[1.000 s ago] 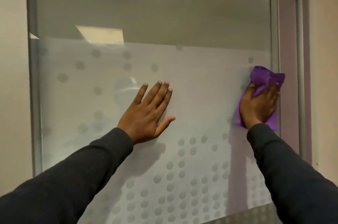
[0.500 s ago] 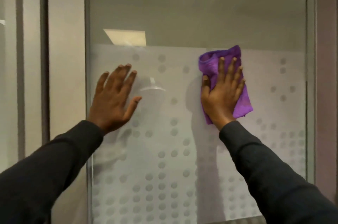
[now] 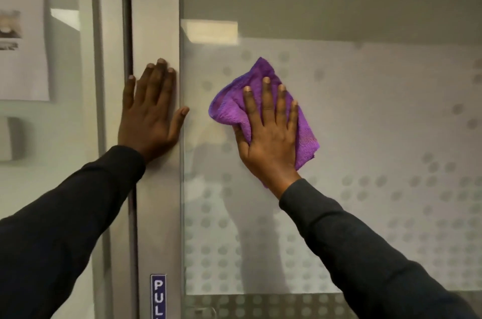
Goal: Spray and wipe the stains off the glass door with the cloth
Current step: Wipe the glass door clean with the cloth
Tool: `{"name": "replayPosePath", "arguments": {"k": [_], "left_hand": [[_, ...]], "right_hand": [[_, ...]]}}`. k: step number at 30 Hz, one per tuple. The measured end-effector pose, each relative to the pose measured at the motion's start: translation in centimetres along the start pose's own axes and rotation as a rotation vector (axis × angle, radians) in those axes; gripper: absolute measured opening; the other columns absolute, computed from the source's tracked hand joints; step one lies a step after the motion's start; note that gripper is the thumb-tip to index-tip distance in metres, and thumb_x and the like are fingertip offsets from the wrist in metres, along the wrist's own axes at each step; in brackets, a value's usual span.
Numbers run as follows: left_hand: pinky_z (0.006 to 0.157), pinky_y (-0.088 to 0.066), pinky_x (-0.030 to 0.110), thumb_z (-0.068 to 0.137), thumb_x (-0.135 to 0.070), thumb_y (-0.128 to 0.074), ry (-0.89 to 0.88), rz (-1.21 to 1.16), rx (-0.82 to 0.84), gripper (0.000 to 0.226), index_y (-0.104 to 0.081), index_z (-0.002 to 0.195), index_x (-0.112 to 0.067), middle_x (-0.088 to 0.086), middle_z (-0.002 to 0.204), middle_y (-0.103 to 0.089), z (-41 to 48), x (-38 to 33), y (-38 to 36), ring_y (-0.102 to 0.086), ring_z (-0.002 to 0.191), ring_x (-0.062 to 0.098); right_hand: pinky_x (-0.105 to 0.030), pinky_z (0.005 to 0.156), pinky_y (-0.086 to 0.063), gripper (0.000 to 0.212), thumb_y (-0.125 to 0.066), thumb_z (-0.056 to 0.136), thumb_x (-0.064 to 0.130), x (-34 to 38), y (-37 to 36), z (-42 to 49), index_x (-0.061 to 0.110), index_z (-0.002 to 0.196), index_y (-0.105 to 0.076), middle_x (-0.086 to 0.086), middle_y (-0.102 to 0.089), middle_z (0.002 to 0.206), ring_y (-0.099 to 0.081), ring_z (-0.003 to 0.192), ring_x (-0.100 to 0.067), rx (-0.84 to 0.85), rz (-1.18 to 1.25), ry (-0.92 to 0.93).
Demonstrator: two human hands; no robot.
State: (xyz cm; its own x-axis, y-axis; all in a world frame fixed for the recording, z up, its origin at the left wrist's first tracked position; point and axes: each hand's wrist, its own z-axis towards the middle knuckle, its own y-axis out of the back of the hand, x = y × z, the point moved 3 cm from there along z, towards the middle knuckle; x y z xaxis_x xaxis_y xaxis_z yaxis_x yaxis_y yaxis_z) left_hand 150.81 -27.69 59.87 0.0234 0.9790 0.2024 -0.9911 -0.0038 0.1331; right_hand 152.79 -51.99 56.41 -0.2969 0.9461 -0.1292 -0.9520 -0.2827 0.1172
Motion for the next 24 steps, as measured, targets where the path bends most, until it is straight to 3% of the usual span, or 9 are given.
{"name": "replayPosePath", "arguments": {"k": [7, 16, 20, 24], "left_hand": [[0.124, -0.006, 0.049, 0.102, -0.055, -0.023, -0.047, -0.005, -0.003, 0.072, -0.012, 0.159, -0.012, 0.013, 0.167, -0.010, -0.2, 0.3, -0.1, -0.007, 0.155, 0.027], [0.125, -0.005, 0.049, 0.102, -0.055, -0.023, -0.059, -0.033, 0.022, 0.072, -0.011, 0.159, -0.013, 0.012, 0.167, -0.010, -0.6, 0.6, 0.0, -0.007, 0.155, 0.026], [0.125, -0.004, 0.049, 0.102, -0.055, -0.025, -0.040, -0.044, 0.057, 0.073, -0.009, 0.159, -0.013, 0.012, 0.167, -0.008, -0.8, 0.6, -0.1, -0.005, 0.155, 0.026], [0.124, -0.004, 0.051, 0.101, -0.056, -0.025, -0.036, -0.070, 0.104, 0.074, -0.008, 0.159, -0.013, 0.013, 0.167, -0.008, -1.7, 0.2, 0.3, -0.005, 0.155, 0.026]], "right_hand": [[-0.058, 0.126, -0.010, 0.064, -0.043, 0.104, 0.046, 4.6, -1.4, -4.9, 0.018, 0.160, -0.028, -0.015, -0.018, 0.169, -0.008, 0.157, -0.038, 0.083, 0.123, 0.318], [-0.052, 0.128, -0.007, 0.062, -0.051, 0.103, 0.033, 8.1, -2.3, -17.3, 0.016, 0.159, -0.031, -0.012, -0.019, 0.169, -0.010, 0.158, -0.034, 0.323, 0.301, 0.623], [-0.049, 0.129, -0.001, 0.070, -0.056, 0.098, 0.016, 7.9, -2.3, -21.9, 0.015, 0.161, -0.026, -0.011, -0.014, 0.171, -0.006, 0.158, -0.032, 0.479, 0.370, 0.701], [-0.045, 0.129, 0.002, 0.065, -0.047, 0.102, 0.021, 7.1, -1.7, -24.7, 0.019, 0.162, -0.022, -0.006, -0.011, 0.171, -0.002, 0.159, -0.027, 0.664, 0.420, 0.788]]}}
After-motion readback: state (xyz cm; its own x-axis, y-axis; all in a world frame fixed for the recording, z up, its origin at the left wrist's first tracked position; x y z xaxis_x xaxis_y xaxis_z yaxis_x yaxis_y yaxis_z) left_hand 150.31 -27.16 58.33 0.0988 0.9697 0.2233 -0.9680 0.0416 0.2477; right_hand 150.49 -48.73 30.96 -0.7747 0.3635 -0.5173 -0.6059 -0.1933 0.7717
